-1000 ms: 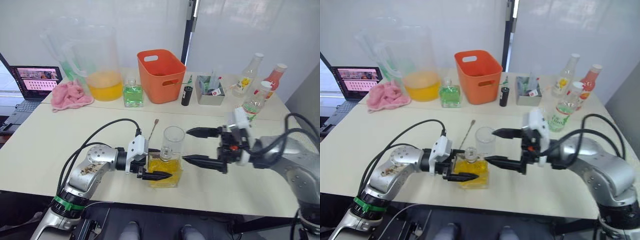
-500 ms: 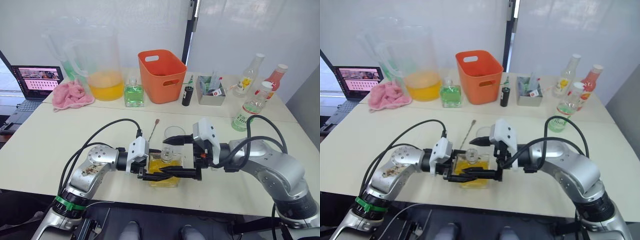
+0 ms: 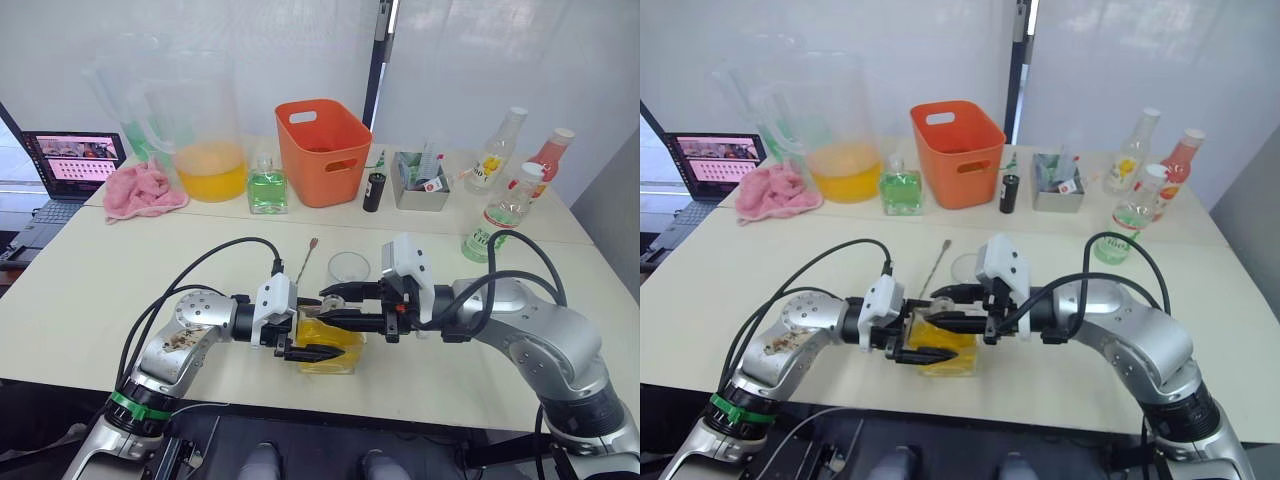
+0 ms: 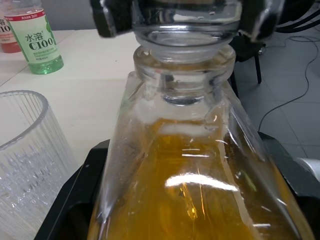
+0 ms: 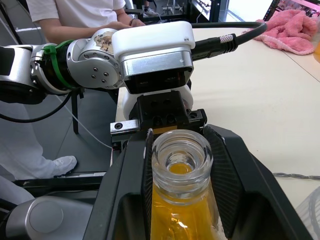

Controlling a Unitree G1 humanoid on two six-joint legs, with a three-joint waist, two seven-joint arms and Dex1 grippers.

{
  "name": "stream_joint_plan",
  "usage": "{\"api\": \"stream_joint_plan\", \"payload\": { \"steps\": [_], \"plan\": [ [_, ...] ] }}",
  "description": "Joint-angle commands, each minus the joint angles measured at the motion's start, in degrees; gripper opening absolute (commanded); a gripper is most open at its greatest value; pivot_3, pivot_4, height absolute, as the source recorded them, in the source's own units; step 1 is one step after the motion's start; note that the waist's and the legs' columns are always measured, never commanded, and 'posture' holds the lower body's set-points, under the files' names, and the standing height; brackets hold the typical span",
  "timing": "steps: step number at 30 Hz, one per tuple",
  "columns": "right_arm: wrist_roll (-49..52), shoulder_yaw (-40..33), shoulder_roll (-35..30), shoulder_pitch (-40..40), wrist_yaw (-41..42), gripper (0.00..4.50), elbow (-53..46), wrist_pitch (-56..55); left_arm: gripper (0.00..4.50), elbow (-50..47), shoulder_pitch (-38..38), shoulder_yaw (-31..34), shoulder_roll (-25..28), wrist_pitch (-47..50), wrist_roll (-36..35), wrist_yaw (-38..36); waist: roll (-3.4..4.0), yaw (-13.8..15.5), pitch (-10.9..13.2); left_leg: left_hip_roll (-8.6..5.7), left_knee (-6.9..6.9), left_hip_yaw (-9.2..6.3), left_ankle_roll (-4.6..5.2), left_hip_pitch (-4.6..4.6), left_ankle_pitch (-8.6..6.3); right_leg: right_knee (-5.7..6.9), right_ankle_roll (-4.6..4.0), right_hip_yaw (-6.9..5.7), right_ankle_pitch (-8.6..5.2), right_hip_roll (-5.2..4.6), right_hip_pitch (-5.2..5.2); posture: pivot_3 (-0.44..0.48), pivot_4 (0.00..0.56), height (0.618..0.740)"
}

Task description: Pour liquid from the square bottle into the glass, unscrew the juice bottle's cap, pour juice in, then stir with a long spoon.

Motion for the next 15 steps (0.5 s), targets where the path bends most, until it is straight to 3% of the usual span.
{"api": "stream_joint_plan", "payload": {
  "steps": [1,15],
  "plan": [
    [1.0,-2.1,0.7,-1.9,0.2,1.07,-1.2,-1.2,2.82,-0.5,-0.2,0.7,0.0,-1.0,0.0,0.5,0.00,0.0,0.0,0.01,0.00,0.00,0.00,0.00,0.00,0.00,0.00,0.00,0.00,0.01,0.00,0.000,0.150,0.740],
    [12.8,-13.7,-1.9,-15.0,-2.0,1.07,2.1,4.4,2.82,-4.5,1.5,0.2,-0.5,1.3,-1.1,2.1,0.06,0.0,0.0,0.11,-0.08,-0.02,0.01,-0.02,0.00,-0.04,-0.30,0.00,0.16,0.12,-0.05,0.000,0.150,0.740]
  ]
}}
